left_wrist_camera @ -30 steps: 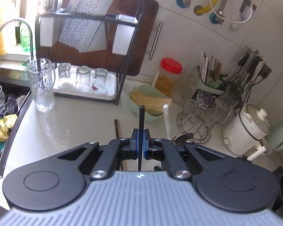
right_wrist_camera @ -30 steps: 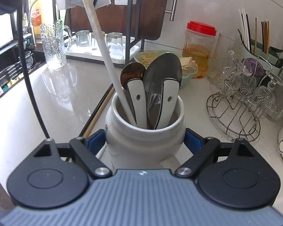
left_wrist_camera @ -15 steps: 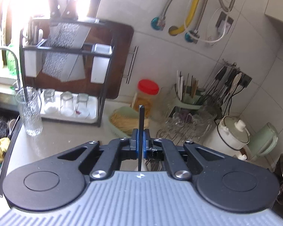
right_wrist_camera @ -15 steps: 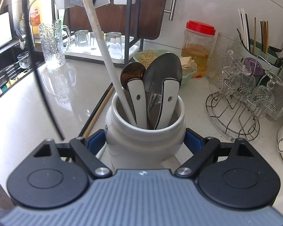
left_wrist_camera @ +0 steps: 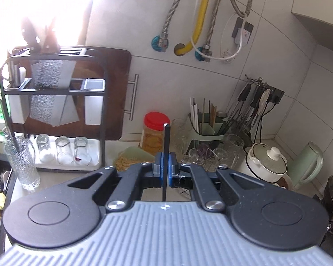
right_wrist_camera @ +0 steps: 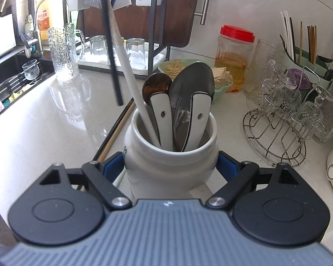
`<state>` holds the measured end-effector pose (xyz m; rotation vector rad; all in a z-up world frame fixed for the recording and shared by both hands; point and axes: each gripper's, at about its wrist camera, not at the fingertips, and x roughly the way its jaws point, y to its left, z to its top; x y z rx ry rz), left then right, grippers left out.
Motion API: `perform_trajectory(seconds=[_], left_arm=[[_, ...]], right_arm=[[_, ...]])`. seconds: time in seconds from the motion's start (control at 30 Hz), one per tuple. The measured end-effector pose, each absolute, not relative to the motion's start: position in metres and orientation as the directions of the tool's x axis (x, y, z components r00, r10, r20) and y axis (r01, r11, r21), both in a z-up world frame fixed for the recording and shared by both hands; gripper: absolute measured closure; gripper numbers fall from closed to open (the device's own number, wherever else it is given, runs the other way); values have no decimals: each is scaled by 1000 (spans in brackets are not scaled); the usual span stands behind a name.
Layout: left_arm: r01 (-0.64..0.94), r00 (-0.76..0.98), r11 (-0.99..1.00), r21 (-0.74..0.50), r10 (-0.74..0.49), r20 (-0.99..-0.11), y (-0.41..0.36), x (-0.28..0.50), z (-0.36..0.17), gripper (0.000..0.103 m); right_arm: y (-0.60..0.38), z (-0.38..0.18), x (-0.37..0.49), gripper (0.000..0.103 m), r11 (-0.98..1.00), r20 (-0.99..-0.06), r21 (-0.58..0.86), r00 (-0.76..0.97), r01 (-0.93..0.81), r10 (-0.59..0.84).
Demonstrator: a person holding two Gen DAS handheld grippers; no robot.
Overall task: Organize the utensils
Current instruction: 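Lift the black chopstick with the left tool and carry it to the mug, then lower the black chopstick into the mug and open the left tool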
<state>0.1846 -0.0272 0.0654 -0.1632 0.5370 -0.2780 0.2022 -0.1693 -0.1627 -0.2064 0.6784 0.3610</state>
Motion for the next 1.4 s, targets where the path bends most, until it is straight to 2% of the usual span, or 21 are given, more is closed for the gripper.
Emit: perform_trajectory(seconds=[0.3,1.13,1.4], left_arm=[[239,812,947,-215,-316,-491,-47,205,47,98],[314,515,921,-229,-368,-774,-84,245,-15,98],[317,467,923,-216,-351,-812,-90,249,-29,99]], right_arm=[[-169,-163,201,12,918,-639,-68,724,-390,261],[-168,-164,199,12,917,-628,-79,734,-392,260],[-166,-165,197,12,920,-624,-85,740,-383,251]])
